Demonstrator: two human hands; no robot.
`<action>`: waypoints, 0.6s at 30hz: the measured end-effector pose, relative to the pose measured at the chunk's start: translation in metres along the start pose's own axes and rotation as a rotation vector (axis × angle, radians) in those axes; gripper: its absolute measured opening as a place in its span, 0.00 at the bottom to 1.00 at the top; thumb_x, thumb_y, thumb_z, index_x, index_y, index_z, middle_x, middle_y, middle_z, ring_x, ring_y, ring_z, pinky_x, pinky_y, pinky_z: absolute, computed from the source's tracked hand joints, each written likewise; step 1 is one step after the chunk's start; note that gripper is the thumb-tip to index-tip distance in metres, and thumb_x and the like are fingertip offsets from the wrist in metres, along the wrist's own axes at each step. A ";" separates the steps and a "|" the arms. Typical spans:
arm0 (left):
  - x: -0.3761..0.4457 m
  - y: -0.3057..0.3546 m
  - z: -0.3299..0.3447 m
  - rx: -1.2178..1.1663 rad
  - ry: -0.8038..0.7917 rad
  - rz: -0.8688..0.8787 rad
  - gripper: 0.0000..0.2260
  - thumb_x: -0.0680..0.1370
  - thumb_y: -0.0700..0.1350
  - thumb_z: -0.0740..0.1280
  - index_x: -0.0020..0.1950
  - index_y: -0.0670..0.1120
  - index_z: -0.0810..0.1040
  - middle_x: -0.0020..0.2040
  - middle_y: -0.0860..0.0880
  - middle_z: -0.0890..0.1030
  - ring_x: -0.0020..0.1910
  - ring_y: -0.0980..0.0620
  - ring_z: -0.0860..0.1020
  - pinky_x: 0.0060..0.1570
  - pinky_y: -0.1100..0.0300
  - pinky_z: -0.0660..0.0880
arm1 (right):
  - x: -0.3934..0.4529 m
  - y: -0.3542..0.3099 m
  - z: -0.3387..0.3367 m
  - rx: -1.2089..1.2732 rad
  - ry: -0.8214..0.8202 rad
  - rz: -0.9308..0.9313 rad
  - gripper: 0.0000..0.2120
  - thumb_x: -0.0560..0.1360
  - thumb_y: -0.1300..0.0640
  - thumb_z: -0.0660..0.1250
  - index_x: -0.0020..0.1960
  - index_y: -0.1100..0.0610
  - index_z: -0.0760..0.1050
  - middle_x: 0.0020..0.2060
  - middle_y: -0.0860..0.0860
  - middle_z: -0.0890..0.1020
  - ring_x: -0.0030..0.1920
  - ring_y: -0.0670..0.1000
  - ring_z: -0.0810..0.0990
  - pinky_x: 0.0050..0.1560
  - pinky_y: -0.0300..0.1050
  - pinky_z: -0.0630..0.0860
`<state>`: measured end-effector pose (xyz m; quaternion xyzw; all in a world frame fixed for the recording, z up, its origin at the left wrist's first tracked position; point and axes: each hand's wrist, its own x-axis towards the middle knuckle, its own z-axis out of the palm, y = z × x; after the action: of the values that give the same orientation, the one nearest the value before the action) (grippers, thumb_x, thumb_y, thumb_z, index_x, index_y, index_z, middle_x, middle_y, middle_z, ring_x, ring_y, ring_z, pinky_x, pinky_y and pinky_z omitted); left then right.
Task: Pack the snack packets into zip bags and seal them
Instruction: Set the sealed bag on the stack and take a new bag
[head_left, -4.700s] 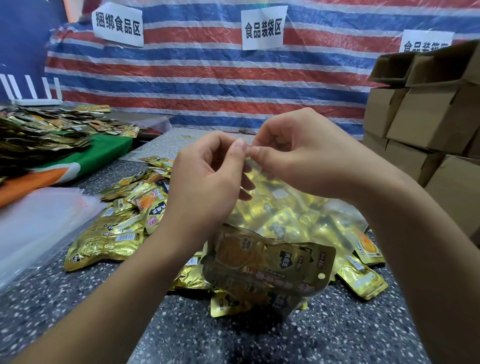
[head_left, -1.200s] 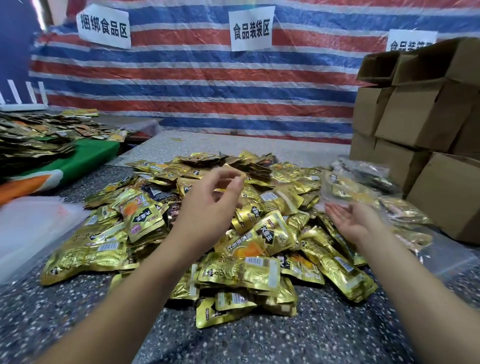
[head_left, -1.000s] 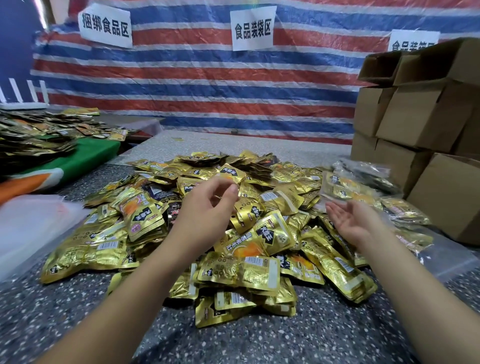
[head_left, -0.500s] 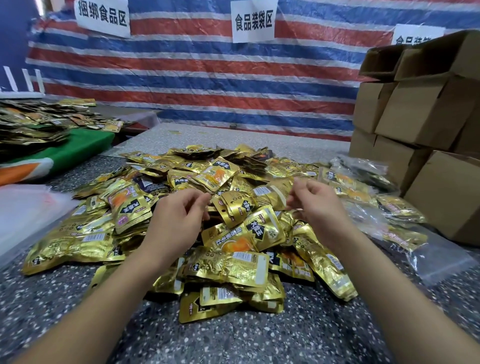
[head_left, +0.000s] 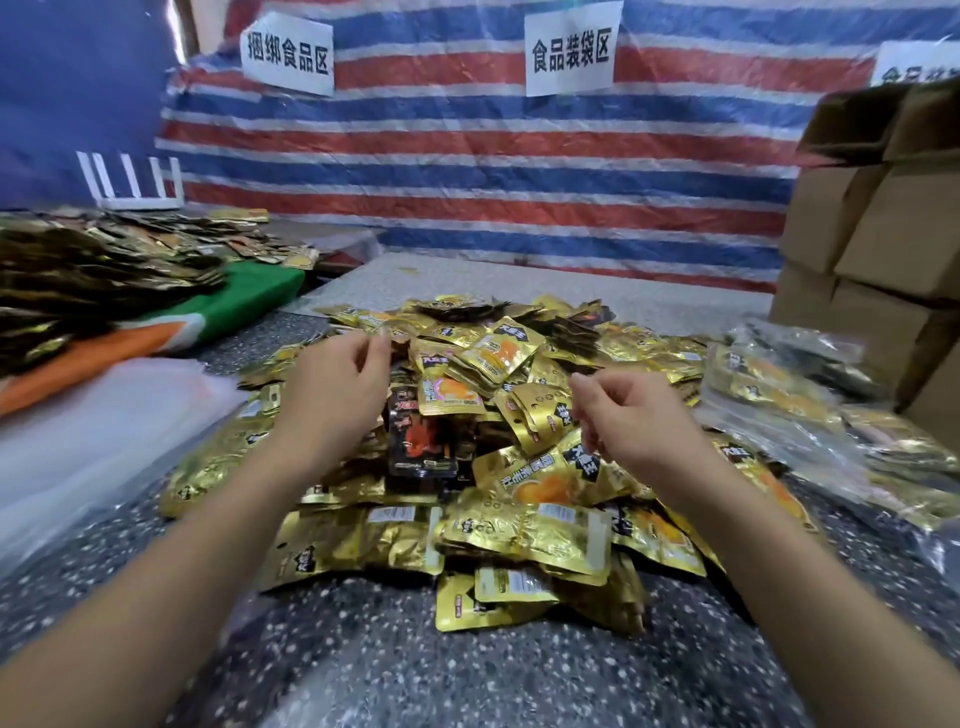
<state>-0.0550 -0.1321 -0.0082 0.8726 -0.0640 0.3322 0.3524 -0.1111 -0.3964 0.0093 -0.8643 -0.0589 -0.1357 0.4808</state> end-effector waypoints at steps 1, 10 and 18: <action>0.013 -0.017 -0.009 0.080 0.034 -0.005 0.18 0.83 0.52 0.58 0.44 0.42 0.80 0.38 0.44 0.81 0.39 0.40 0.78 0.36 0.51 0.69 | 0.000 -0.003 0.002 -0.004 -0.024 0.004 0.14 0.81 0.51 0.63 0.40 0.56 0.77 0.29 0.51 0.78 0.27 0.45 0.74 0.29 0.44 0.72; 0.047 -0.162 -0.075 0.728 -0.158 -0.559 0.28 0.80 0.57 0.60 0.71 0.36 0.69 0.68 0.33 0.72 0.66 0.33 0.70 0.64 0.45 0.70 | 0.000 -0.018 0.031 -0.028 -0.051 -0.029 0.29 0.81 0.40 0.58 0.28 0.57 0.71 0.20 0.51 0.70 0.20 0.47 0.68 0.23 0.37 0.68; 0.039 -0.158 -0.075 0.721 -0.326 -0.602 0.18 0.85 0.48 0.56 0.63 0.37 0.78 0.61 0.37 0.79 0.62 0.39 0.76 0.56 0.53 0.70 | -0.005 -0.014 0.032 -0.036 -0.099 0.011 0.28 0.82 0.42 0.57 0.32 0.59 0.74 0.20 0.51 0.73 0.17 0.43 0.67 0.19 0.33 0.63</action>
<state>-0.0102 0.0398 -0.0340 0.9592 0.2555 0.0758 0.0940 -0.1135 -0.3612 0.0036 -0.8788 -0.0756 -0.0910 0.4623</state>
